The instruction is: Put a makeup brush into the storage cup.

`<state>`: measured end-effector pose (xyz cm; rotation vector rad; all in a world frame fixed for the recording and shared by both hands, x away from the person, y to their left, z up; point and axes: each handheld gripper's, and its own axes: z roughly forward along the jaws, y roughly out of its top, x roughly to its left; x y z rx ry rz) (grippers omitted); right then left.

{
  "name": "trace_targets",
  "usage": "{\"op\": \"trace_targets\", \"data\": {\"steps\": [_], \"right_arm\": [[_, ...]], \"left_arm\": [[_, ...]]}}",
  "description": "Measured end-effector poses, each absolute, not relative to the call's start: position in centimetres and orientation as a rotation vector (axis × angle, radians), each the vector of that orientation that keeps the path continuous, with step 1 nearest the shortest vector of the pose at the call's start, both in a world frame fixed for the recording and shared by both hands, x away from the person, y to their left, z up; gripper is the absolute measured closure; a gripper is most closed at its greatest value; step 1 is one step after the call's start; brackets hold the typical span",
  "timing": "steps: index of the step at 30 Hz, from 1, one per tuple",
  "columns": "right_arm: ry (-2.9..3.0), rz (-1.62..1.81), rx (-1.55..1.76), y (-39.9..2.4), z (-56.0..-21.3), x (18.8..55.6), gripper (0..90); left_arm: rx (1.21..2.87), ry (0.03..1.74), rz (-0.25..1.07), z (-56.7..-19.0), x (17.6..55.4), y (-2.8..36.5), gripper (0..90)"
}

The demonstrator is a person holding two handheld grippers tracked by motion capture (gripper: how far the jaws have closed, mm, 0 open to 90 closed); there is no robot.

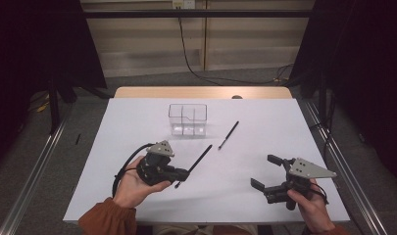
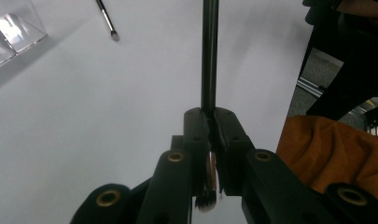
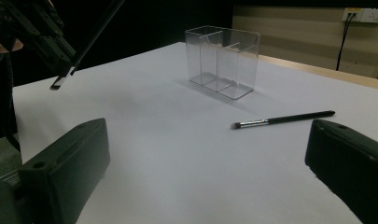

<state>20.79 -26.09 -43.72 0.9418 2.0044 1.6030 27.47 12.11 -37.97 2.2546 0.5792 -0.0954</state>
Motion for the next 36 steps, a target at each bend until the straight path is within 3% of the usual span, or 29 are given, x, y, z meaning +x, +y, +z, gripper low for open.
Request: {"op": "trace_targets", "data": {"steps": [23,36], "right_arm": [[2.107,1.593,0.84,-23.9,-43.1,21.7,0.0],[2.153,1.56,0.827,-22.9,-41.9,22.8,0.0]], "left_arm": [[2.535,0.555,-0.104,-37.6,28.5,11.7,84.2],[2.583,0.546,-0.129,-37.6,28.4,12.0,84.2]]}}
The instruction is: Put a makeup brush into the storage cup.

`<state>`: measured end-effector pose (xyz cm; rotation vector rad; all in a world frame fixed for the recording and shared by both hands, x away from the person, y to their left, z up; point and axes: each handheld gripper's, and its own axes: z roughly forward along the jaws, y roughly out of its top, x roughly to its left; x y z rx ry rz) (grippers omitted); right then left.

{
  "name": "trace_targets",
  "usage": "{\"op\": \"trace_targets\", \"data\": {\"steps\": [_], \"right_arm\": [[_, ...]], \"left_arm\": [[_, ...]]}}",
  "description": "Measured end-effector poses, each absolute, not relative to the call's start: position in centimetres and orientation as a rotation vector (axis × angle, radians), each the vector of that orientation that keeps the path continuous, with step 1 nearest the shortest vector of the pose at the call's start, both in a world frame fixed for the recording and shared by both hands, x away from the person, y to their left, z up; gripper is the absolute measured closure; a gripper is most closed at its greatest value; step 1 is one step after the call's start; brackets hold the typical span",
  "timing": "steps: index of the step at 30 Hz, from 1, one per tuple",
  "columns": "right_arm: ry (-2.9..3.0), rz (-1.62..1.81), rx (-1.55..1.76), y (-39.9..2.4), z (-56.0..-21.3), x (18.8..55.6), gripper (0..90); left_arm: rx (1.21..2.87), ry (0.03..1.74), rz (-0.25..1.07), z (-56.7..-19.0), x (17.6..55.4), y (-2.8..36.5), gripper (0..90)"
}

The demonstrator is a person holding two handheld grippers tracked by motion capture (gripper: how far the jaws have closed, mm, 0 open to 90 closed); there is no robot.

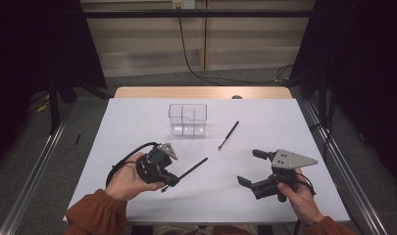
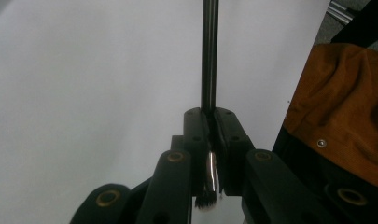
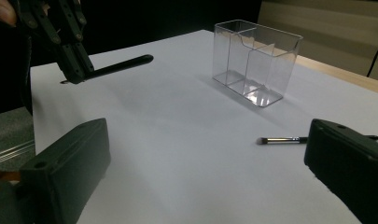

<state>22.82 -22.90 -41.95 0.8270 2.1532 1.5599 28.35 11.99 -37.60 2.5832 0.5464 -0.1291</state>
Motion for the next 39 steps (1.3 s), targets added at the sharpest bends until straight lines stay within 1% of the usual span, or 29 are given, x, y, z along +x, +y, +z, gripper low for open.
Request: {"op": "trace_targets", "data": {"steps": [10,19,22,26,33,39], "right_arm": [[2.204,1.538,0.788,-22.9,-40.0,24.1,0.0],[2.436,1.454,0.685,-20.2,-38.7,25.9,0.8],[2.504,1.425,0.67,-19.4,-38.6,26.4,0.8],[2.552,1.376,0.685,-18.7,-38.5,26.8,2.1],[2.648,1.296,0.664,-17.9,-38.1,27.6,1.7],[2.738,1.214,0.553,-17.0,-37.5,28.0,1.6]], "left_arm": [[2.632,0.515,-0.127,-37.4,28.6,11.7,84.2],[2.673,0.473,-0.15,-37.5,28.6,11.3,84.3],[2.68,0.464,-0.138,-37.3,28.5,11.3,84.2],[2.691,0.458,-0.129,-37.2,28.8,11.3,84.2],[2.715,0.446,-0.137,-37.2,29.0,11.0,84.2],[2.735,0.428,-0.138,-37.0,29.0,10.6,84.2]]}}
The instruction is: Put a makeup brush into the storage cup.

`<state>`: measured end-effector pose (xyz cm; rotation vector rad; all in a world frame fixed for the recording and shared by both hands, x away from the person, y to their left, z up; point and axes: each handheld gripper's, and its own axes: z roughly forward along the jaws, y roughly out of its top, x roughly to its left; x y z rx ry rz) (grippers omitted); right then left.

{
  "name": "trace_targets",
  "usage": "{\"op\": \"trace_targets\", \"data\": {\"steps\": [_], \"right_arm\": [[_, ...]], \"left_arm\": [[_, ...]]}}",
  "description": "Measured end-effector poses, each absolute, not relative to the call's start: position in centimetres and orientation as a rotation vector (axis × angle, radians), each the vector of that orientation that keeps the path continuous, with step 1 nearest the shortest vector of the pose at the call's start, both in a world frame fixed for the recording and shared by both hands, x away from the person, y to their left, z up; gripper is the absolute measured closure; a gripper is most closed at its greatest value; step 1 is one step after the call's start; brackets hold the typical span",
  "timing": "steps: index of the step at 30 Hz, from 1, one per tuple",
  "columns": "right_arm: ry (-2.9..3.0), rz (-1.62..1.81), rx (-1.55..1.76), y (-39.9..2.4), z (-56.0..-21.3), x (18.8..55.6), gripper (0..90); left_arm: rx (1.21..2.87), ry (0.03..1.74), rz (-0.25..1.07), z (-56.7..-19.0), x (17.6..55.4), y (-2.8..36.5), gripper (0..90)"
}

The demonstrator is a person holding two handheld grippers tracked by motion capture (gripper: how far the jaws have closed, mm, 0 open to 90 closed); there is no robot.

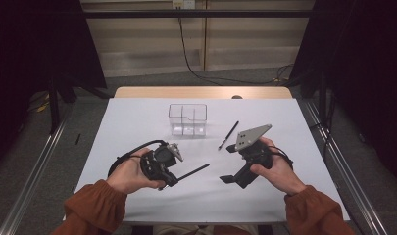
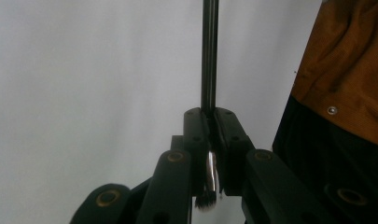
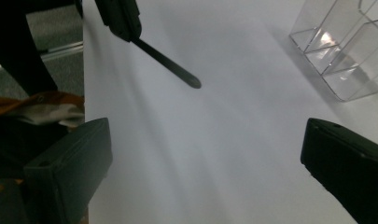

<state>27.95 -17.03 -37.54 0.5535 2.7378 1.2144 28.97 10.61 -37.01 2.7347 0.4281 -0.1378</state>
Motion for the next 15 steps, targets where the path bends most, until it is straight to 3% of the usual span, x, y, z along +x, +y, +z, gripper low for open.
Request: {"op": "trace_targets", "data": {"steps": [15], "right_arm": [[2.93,0.895,0.34,-13.8,-36.6,28.9,3.7]], "left_arm": [[2.787,0.374,-0.148,-37.4,28.8,9.9,84.2]]}}
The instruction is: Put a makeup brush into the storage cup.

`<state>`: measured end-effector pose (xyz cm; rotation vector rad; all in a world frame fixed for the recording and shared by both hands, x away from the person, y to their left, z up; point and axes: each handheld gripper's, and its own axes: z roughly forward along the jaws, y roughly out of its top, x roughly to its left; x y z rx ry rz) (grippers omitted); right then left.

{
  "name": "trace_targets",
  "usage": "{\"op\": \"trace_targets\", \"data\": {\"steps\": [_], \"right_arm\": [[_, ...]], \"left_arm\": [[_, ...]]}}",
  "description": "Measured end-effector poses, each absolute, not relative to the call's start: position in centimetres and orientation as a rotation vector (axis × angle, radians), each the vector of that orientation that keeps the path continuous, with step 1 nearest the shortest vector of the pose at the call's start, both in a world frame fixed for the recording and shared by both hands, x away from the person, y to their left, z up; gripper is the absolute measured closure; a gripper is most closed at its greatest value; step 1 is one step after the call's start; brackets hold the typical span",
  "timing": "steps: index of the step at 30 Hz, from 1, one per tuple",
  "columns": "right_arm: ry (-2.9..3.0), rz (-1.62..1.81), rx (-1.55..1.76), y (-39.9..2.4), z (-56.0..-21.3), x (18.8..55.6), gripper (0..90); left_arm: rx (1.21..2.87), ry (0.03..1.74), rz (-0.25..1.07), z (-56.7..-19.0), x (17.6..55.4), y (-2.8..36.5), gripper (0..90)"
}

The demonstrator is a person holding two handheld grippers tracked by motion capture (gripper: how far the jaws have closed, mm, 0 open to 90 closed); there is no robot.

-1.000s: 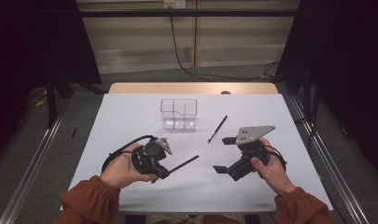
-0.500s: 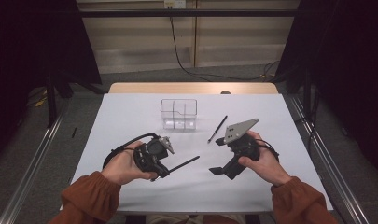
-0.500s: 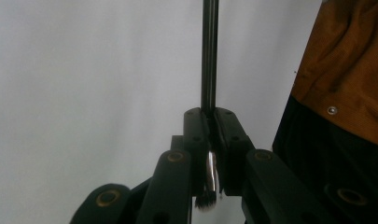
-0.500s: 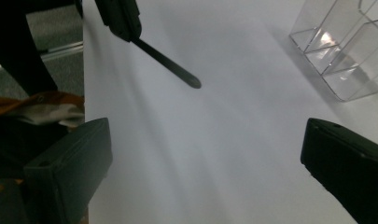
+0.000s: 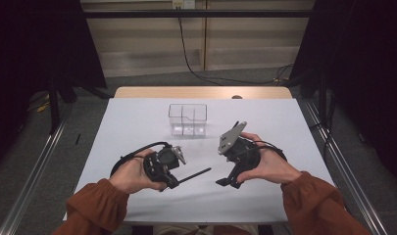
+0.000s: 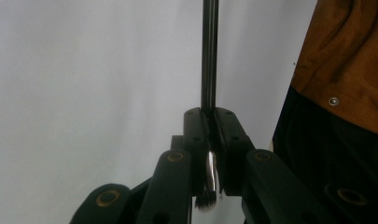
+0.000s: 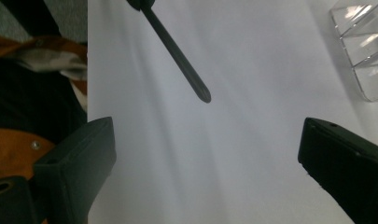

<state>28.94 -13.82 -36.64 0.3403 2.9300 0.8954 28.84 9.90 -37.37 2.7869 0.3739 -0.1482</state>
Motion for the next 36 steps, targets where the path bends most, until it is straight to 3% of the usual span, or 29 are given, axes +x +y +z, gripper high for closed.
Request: {"op": "trace_targets", "data": {"steps": [12,17,19,36], "right_arm": [[3.104,0.648,0.29,-11.7,-37.8,29.4,5.0],[3.127,0.613,0.238,-11.4,-38.1,29.9,12.4],[3.126,0.624,0.205,-11.3,-38.0,29.9,20.0],[3.176,0.591,0.118,-10.1,-38.9,30.4,38.4]], "left_arm": [[2.813,0.375,-0.145,-37.8,29.1,9.7,84.2],[2.841,0.355,-0.155,-38.1,28.9,9.4,84.1],[2.842,0.352,-0.162,-38.2,28.8,9.2,84.1],[2.835,0.324,-0.198,-38.3,28.2,8.5,84.1]]}}
